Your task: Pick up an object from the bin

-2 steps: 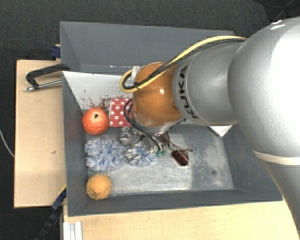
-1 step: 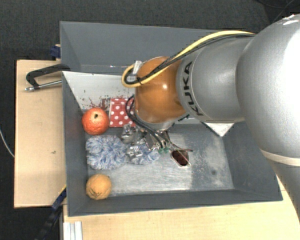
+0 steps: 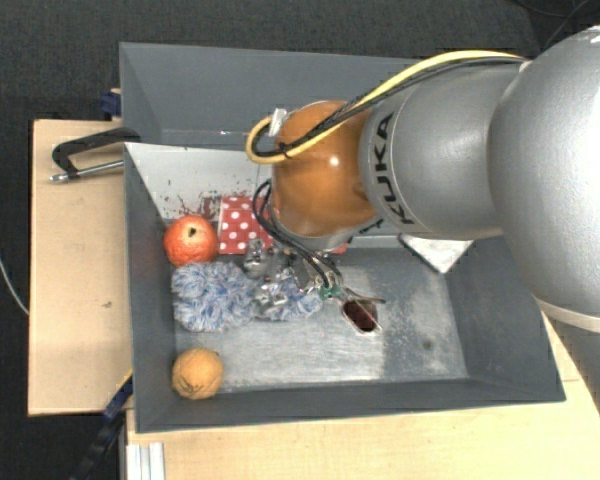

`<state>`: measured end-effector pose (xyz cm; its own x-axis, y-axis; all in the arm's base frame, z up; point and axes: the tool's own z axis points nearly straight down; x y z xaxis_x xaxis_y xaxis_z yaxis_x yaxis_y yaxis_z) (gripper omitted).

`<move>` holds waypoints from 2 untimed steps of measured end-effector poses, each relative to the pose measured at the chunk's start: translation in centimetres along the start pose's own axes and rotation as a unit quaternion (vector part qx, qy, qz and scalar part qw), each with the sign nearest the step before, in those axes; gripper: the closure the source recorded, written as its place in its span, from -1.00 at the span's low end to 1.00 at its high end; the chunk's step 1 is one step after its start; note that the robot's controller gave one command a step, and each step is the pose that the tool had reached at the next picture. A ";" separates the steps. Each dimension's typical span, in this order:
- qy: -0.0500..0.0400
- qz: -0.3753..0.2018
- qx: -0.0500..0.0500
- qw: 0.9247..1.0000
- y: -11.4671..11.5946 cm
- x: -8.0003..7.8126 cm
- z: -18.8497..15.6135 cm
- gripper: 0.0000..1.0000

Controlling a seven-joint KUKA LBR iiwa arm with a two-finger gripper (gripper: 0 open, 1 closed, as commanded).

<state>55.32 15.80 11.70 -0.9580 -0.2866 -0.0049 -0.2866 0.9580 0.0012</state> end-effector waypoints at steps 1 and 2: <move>-0.002 0.000 0.000 1.000 0.0 -0.1 -1.2 1.00; -0.001 0.000 0.000 1.000 0.0 0.0 -2.2 1.00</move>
Offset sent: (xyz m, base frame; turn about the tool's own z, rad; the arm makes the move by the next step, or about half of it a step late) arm 0.0000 0.0000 0.0124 0.0000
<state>55.32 15.83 13.85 -0.9580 -0.2868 -0.0068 -0.2868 0.9580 0.0011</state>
